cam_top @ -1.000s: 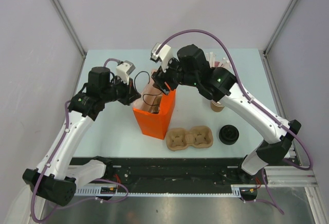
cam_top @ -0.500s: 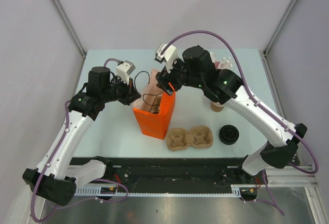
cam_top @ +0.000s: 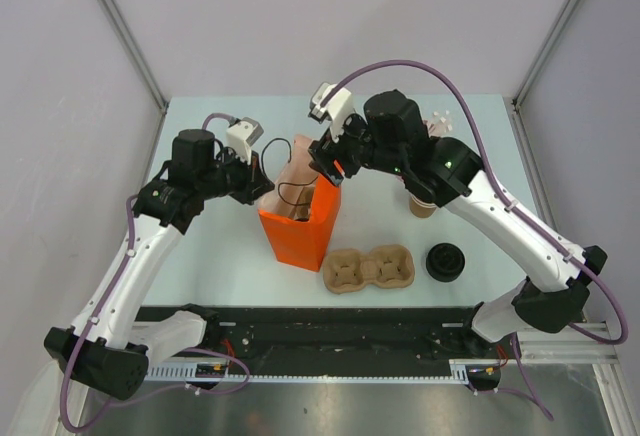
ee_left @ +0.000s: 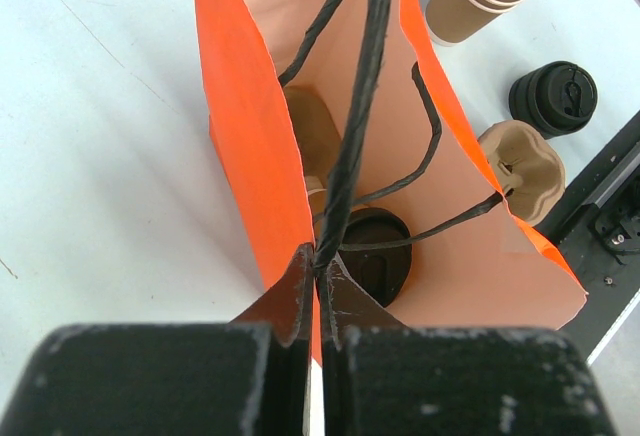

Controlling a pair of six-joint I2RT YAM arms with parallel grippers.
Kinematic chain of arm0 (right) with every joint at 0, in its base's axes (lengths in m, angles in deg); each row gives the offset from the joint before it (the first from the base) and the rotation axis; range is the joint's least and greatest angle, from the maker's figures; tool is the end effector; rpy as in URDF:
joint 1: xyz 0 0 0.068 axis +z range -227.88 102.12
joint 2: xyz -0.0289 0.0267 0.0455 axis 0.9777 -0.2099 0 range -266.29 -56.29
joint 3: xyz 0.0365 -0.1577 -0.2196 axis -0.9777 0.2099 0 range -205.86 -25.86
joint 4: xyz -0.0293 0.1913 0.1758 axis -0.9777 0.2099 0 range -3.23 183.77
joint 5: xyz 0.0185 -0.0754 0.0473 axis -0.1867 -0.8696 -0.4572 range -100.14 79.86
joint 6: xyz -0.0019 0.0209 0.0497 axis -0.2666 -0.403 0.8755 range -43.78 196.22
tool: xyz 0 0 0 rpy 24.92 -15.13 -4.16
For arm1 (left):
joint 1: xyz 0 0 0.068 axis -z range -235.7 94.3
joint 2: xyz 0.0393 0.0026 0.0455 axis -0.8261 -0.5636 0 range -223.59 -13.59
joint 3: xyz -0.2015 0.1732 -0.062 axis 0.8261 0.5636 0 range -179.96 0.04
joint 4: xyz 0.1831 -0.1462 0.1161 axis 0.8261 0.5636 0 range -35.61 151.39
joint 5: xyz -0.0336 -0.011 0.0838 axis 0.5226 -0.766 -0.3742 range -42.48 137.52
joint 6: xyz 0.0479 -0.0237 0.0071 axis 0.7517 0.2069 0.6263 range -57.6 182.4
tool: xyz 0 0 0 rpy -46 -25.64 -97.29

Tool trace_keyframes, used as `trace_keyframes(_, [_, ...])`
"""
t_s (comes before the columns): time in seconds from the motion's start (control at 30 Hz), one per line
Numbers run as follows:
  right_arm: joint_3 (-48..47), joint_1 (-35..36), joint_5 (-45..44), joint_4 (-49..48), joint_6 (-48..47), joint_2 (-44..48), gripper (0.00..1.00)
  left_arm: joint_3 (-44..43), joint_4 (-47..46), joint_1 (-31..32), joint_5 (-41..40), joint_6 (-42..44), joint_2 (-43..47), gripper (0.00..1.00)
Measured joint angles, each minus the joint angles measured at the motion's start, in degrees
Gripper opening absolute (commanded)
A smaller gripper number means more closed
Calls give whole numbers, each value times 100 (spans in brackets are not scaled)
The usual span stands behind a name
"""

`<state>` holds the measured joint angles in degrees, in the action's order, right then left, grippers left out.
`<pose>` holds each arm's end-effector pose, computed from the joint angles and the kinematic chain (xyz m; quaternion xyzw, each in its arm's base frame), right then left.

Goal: Pack the takeout coffee

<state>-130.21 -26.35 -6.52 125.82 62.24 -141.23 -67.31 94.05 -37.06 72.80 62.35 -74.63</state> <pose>0.1918 0.2449 0.4776 -0.4573 0.6772 0.2098 0.5370 0.2015 -0.0840 0.3728 0.2412 0.8309 -0.2652 0.4256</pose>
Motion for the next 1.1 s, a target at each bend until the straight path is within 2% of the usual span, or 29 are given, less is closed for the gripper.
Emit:
trace_keyframes(0.1, [44, -2, -20, -2, 0, 2, 68, -15, 11, 0, 2, -2, -9, 1])
trace_keyframes(0.2, [85, -2, -39, 7, 0, 2, 68, -17, 20, 0, 2, 0, -9, 5])
trace_keyframes(0.43, [179, -24, -149, 4, 0, 122, 68, -17, 76, 0, 17, -7, -15, 24])
trace_keyframes(0.73, [420, -199, -273, -63, 9, 555, 69, -17, 140, 24, 48, -4, -48, 37])
trace_keyframes(1.1, [780, -879, -525, -101, 284, 693, 69, -39, 162, 33, 74, 4, -48, 53])
